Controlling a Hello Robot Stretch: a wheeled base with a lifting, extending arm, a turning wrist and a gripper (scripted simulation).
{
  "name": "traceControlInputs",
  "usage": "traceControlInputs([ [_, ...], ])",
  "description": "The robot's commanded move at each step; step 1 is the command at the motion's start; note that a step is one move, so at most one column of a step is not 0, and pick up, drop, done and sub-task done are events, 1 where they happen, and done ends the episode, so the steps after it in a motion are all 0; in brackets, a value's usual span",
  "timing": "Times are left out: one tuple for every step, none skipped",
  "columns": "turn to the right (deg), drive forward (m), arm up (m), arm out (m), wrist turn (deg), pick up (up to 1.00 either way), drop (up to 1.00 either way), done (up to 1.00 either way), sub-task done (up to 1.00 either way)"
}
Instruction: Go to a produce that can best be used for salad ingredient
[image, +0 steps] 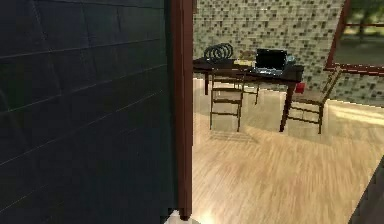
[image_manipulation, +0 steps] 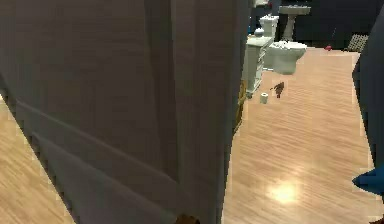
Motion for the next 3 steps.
traceControlInputs([
  [18.0, 0.00, 0.00, 0.00, 0.0, 0.00, 0.00, 0.00, 0.00],
  [0.0, 1.00, 0.00, 0.00, 0.0, 0.00, 0.00, 0.00, 0.00],
  [9.0, 0.00, 0.00, 0.00, 0.0, 0.00, 0.00, 0.00, 0.00],
])
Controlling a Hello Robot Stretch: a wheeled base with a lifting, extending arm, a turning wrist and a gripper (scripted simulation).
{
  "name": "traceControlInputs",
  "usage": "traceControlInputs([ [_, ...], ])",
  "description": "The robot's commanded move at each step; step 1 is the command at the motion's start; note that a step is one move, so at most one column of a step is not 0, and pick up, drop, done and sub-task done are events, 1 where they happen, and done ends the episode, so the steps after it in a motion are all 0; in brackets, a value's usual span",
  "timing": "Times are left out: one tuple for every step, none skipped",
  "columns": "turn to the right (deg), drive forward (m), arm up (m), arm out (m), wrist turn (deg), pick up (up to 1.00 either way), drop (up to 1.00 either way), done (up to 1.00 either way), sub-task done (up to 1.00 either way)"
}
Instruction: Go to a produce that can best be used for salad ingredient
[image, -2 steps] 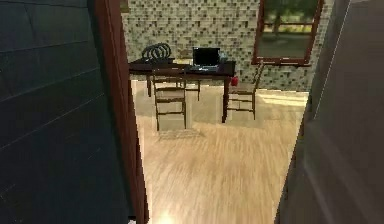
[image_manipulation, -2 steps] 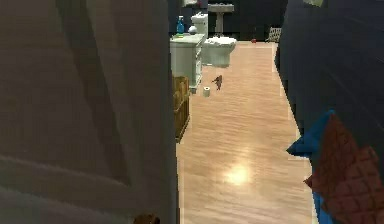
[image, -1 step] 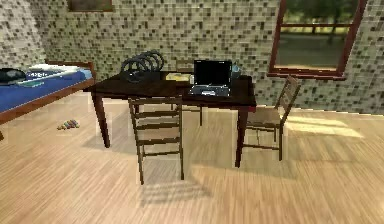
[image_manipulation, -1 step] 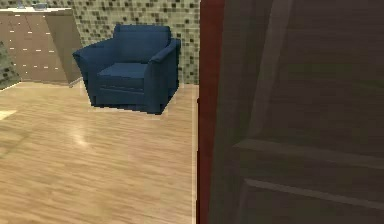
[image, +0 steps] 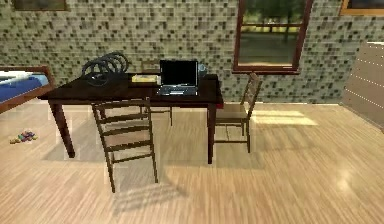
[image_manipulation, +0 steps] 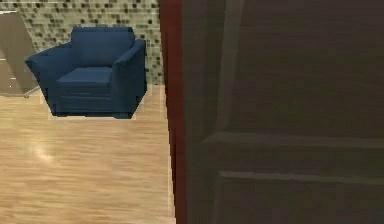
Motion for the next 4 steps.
traceControlInputs([
  [0.0, 0.10, 0.00, 0.00, 0.0, 0.00, 0.00, 0.00, 0.00],
  [3.0, 0.00, 0.00, 0.00, 0.0, 0.00, 0.00, 0.00, 0.00],
  [0.0, 0.30, 0.00, 0.00, 0.0, 0.00, 0.00, 0.00, 0.00],
  [-45.0, 0.00, 0.00, 0.00, 0.0, 0.00, 0.00, 0.00, 0.00],
])
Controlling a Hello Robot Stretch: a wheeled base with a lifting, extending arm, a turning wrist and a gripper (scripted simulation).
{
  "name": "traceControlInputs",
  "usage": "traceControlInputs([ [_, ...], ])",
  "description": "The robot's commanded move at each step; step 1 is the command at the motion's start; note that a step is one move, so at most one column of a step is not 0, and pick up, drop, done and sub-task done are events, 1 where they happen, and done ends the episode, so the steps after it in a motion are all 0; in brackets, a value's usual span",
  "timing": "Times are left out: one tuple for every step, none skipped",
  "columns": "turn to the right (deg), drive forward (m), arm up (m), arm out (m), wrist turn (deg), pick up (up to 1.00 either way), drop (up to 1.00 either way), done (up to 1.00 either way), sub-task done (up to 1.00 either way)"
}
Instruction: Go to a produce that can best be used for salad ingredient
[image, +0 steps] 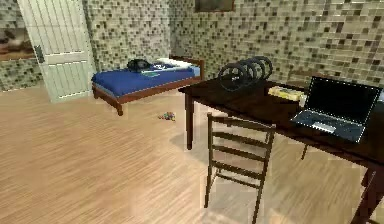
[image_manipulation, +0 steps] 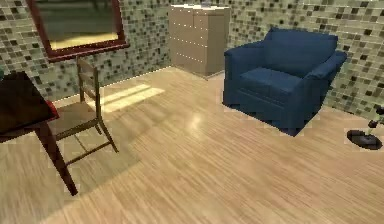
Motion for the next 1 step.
traceControlInputs([
  [-33.0, 0.00, 0.00, 0.00, 0.0, 0.00, 0.00, 0.00, 0.00],
])
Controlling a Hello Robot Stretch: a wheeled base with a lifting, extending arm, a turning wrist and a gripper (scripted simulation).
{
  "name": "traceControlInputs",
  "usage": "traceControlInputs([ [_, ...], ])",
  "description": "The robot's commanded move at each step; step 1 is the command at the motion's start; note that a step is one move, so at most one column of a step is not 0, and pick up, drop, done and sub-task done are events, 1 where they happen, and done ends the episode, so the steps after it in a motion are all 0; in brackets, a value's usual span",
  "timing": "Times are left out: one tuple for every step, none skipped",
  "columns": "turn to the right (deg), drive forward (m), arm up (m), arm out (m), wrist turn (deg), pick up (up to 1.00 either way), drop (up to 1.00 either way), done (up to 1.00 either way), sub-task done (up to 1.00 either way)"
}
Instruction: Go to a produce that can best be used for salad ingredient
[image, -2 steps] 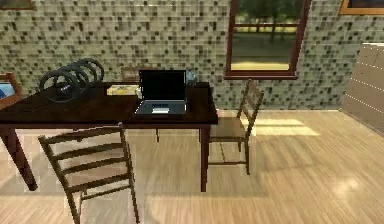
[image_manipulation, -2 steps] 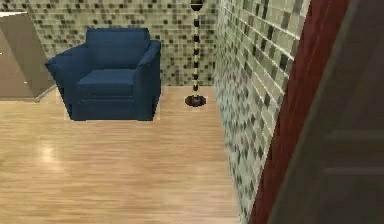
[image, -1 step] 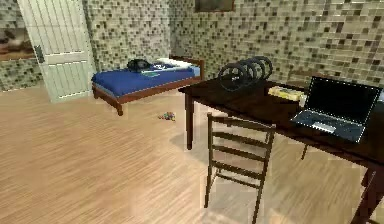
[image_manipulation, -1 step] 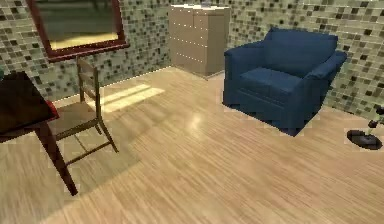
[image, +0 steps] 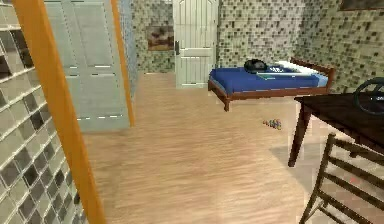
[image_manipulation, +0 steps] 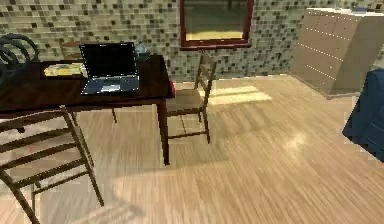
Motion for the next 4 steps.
traceControlInputs([
  [0.0, 1.00, 0.00, 0.00, 0.0, 0.00, 0.00, 0.00, 0.00],
  [-3.0, 0.00, 0.00, 0.00, 0.0, 0.00, 0.00, 0.00, 0.00],
  [0.0, 0.25, 0.00, 0.00, 0.0, 0.00, 0.00, 0.00, 0.00],
  [-45.0, 0.00, 0.00, 0.00, 0.0, 0.00, 0.00, 0.00, 0.00],
])
